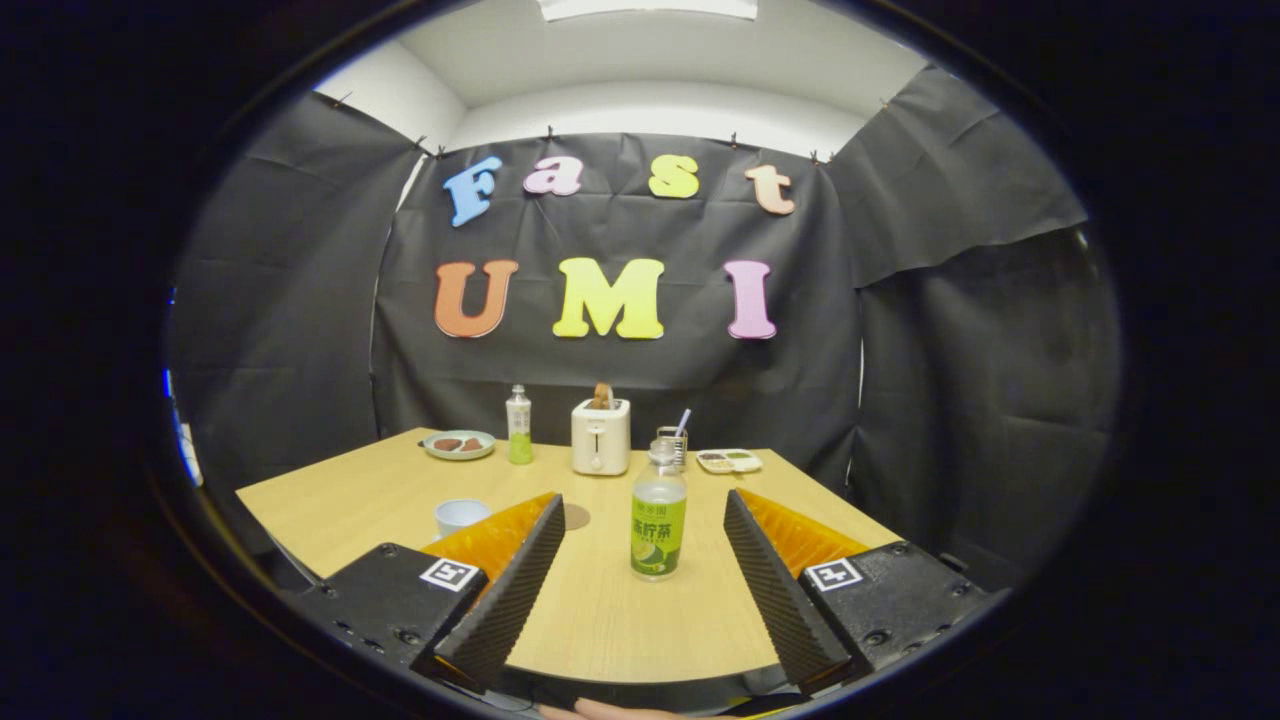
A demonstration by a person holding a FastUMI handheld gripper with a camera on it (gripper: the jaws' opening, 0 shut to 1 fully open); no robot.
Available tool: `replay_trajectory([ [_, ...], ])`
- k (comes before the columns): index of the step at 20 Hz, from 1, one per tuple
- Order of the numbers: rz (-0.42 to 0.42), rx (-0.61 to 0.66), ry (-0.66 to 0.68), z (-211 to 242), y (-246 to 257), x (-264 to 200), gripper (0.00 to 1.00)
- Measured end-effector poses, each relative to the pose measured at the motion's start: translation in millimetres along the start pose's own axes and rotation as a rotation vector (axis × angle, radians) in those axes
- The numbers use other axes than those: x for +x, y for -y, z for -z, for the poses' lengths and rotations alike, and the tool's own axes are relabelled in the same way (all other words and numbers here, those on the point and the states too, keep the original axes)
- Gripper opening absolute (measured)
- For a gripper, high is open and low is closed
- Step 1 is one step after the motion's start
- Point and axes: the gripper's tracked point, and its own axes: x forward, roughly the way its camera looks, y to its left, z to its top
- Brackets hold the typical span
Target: Take the bottle from table, then pour the juice into the cup, finally place the bottle on the coaster
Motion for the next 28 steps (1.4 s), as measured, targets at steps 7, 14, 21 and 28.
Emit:
replay_trajectory([
  [7,0.019,0.02,-0.021,-6.8,3.9,24.9,1.0],
  [14,0.08,0.039,-0.086,17.0,21.6,91.5,1.0],
  [21,0.039,0.048,-0.118,38.7,18.7,160.8,1.0],
  [28,0.002,0.082,-0.146,50.8,22.2,207.8,1.0],
])
